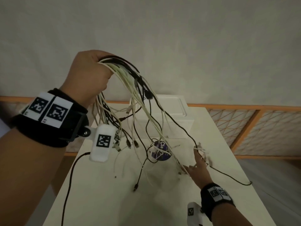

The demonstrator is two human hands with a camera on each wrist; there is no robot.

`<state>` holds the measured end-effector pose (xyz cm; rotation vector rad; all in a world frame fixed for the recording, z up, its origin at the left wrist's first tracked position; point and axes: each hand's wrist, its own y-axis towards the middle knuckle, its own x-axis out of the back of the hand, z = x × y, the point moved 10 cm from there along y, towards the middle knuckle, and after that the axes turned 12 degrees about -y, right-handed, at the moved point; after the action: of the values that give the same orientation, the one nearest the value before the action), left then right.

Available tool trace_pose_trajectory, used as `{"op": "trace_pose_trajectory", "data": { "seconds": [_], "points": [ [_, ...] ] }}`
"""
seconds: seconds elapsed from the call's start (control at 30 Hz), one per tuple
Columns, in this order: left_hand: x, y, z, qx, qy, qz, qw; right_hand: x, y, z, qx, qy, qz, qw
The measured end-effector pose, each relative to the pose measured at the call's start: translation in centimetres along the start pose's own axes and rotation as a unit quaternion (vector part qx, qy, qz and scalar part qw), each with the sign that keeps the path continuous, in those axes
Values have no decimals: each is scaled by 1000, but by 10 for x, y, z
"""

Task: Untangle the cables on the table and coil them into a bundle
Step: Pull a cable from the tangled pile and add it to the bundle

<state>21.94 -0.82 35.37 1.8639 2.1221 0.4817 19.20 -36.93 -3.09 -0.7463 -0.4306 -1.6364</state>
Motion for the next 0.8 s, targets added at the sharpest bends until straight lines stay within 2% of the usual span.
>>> {"op": "trace_pose_trajectory", "data": {
  "seconds": [0.07, 0.13, 0.2, 0.23, 0.27, 0.3, 0.33, 0.4, 0.43, 0.47, 0.5, 0.53, 0.57, 0.63, 0.7, 0.8],
  "points": [
    [-3, 0, -2, -5, -10, 5, 1000, -17, -3, -7, -19, -43, 79, 996],
    [-4, 1, 2, 0, -14, 2, 1000, -24, -13, -7, -50, -131, 168, 976],
    [-4, 3, 9, 11, -11, 0, 1000, -24, -27, -1, -67, -243, 256, 933],
    [-3, 3, 11, 12, -2, 2, 1000, -18, -36, 17, -30, -324, 279, 903],
    [-4, 1, 12, 6, 13, 9, 1000, -10, -45, 43, 15, -415, 274, 867],
    [-7, -2, 11, -6, 37, 22, 999, 2, -50, 76, 65, -492, 233, 837],
    [-12, -5, 10, -22, 68, 41, 997, 17, -53, 113, 99, -525, 172, 828],
    [-25, -13, 13, -44, 132, 77, 987, 55, -65, 195, 161, -453, 5, 877],
    [-32, -17, 17, -44, 152, 95, 983, 78, -74, 229, 200, -355, -87, 909],
    [-39, -21, 23, -43, 171, 114, 978, 99, -84, 258, 236, -213, -142, 938],
    [-47, -26, 27, -45, 191, 134, 971, 110, -92, 280, 271, -55, -148, 949],
    [-56, -33, 30, -47, 212, 154, 964, 110, -96, 298, 300, 76, -102, 945],
    [-63, -39, 33, -47, 226, 172, 958, 100, -98, 316, 317, 137, -39, 938],
    [-70, -48, 32, -54, 222, 187, 955, 71, -95, 338, 329, 109, 36, 937],
    [-60, -46, 25, -71, 202, 162, 963, 47, -77, 327, 300, 29, 27, 953],
    [-23, -31, 17, -71, 174, 84, 979, 1, -39, 251, 207, -78, 28, 975]
  ]
}}
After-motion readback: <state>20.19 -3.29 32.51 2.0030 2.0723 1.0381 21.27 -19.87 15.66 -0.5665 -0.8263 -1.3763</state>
